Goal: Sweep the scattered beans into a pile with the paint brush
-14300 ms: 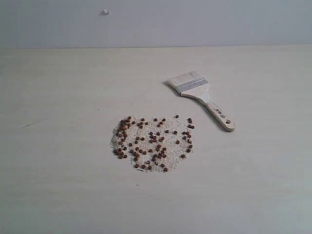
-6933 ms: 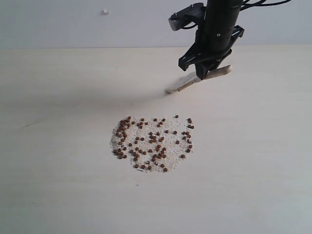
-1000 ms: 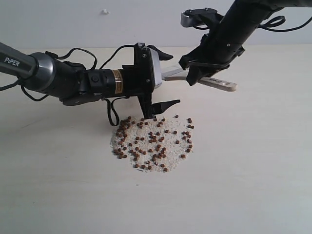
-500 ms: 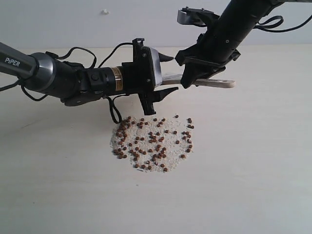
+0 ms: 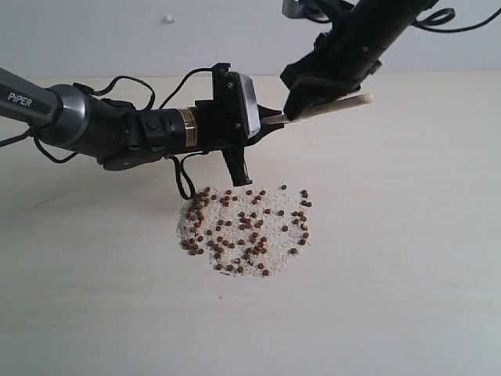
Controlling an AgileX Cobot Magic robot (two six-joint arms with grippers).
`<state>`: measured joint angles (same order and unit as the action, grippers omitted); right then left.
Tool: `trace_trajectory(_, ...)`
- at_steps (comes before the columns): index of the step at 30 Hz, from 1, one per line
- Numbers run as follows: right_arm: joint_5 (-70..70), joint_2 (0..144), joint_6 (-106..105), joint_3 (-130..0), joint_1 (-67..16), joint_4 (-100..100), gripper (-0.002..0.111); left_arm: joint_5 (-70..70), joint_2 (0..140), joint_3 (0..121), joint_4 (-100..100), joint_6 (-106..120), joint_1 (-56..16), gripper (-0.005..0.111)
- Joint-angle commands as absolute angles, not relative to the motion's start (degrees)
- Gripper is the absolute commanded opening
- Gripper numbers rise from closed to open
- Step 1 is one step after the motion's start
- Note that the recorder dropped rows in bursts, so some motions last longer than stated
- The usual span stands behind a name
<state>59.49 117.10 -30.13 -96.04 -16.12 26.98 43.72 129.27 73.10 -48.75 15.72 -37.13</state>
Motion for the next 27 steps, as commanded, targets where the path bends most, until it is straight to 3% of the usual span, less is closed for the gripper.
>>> trace_trajectory(1,56.41,115.83,-32.40,-103.01,-16.02,27.30,0.083,45.13,128.67,73.49,-49.40,13.74,-37.27,0.000)
trace_trajectory(5,54.31,113.01,-32.49,-109.18,-16.02,25.27,0.070,44.41,127.07,73.49,-49.70,0.00,-35.77,0.000)
trace_trajectory(11,55.39,109.55,-35.39,-109.53,-14.82,23.34,0.069,48.28,124.35,73.49,-57.84,-21.15,-29.09,0.000)
trace_trajectory(14,60.28,109.61,-42.26,-108.83,-12.33,32.42,0.069,60.51,124.31,73.49,-63.35,-38.50,-21.74,0.000)
trace_trajectory(18,61.79,109.95,-56.20,-104.16,-11.18,47.48,0.069,69.96,124.31,73.49,-67.43,-46.91,-17.02,0.000)
trace_trajectory(27,64.60,110.24,-89.63,-93.33,-11.28,77.48,0.069,69.96,124.55,73.49,-73.07,-53.09,-17.67,0.000)
